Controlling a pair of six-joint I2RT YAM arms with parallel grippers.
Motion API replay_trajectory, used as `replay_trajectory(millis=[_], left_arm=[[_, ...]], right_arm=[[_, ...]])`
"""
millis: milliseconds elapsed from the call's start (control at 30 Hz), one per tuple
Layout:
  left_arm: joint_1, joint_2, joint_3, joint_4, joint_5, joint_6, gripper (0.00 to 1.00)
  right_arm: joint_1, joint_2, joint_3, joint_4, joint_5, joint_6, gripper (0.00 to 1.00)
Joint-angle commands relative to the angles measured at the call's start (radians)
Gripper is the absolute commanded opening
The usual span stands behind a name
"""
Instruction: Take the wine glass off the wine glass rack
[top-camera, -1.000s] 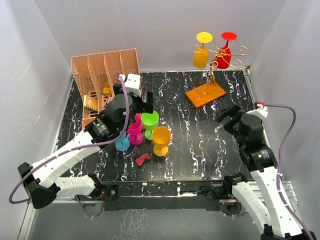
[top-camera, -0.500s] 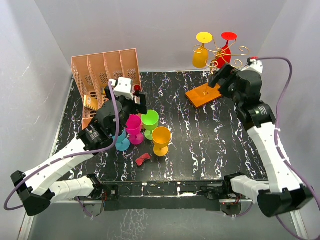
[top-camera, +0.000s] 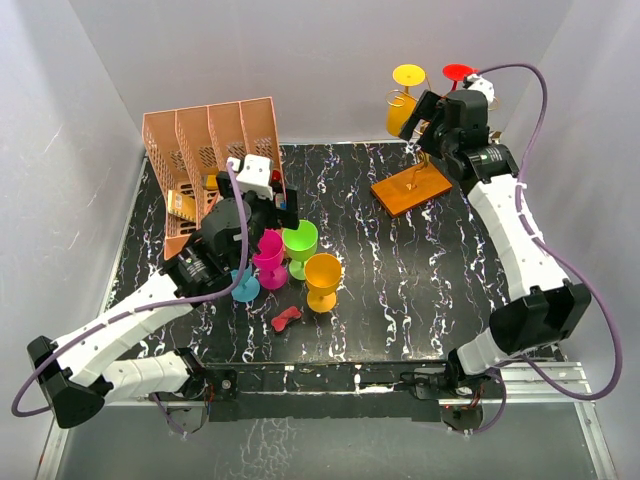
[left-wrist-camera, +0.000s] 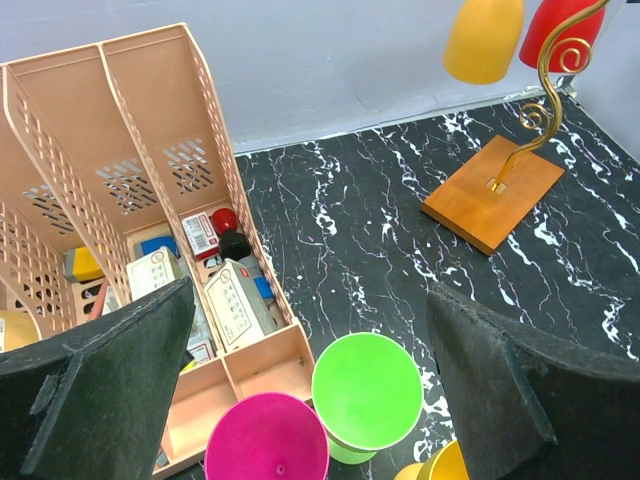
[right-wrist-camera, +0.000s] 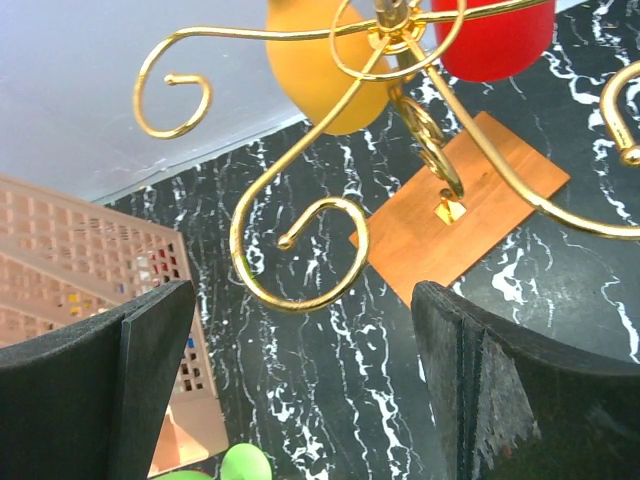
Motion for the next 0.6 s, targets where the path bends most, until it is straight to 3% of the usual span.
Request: replay_trajectory(millis=[0,567], left_arm=[[0.024,0.014,0.0,0.017,0.044,-0.02,0.97],[0.169,0.024,0.006,0.0,0.203,-0.138,0.97]], right_arm=[[0.002,0.032,0.094,-0.013,0.096,-0.031,0.98],[0.003,0.101,0.188,-0.096,0.325,-0.107,0.98]])
